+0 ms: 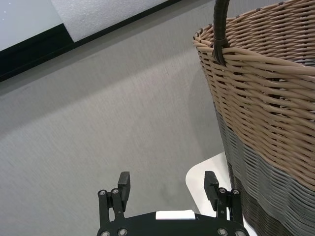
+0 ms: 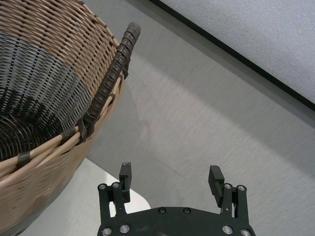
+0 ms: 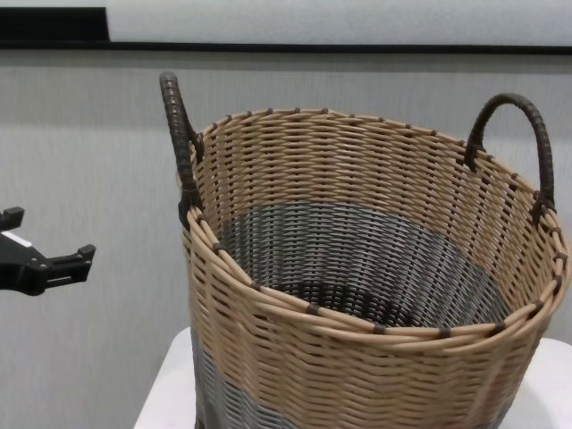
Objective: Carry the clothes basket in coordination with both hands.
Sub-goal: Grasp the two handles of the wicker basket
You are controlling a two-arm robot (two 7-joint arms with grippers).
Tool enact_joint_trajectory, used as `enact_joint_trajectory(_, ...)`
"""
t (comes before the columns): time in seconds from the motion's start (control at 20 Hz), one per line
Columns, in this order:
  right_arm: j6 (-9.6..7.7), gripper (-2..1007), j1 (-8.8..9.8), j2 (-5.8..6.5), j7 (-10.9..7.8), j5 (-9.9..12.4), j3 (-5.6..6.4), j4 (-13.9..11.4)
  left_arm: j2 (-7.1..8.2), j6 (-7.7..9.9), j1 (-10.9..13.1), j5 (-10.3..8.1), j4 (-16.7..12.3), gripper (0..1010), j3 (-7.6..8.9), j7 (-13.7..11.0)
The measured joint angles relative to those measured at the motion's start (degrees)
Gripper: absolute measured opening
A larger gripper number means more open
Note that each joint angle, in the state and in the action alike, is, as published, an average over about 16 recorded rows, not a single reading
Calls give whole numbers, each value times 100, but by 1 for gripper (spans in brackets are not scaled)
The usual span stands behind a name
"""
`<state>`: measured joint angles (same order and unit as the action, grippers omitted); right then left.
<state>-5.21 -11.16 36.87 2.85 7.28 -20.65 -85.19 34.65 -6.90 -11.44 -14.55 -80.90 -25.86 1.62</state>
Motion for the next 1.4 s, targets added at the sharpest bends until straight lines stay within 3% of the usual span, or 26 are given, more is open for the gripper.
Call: enact_joint_trajectory(1.4, 0, 1001, 0, 0, 0, 0, 0, 0, 0, 0, 0, 0, 0, 1000, 0, 0)
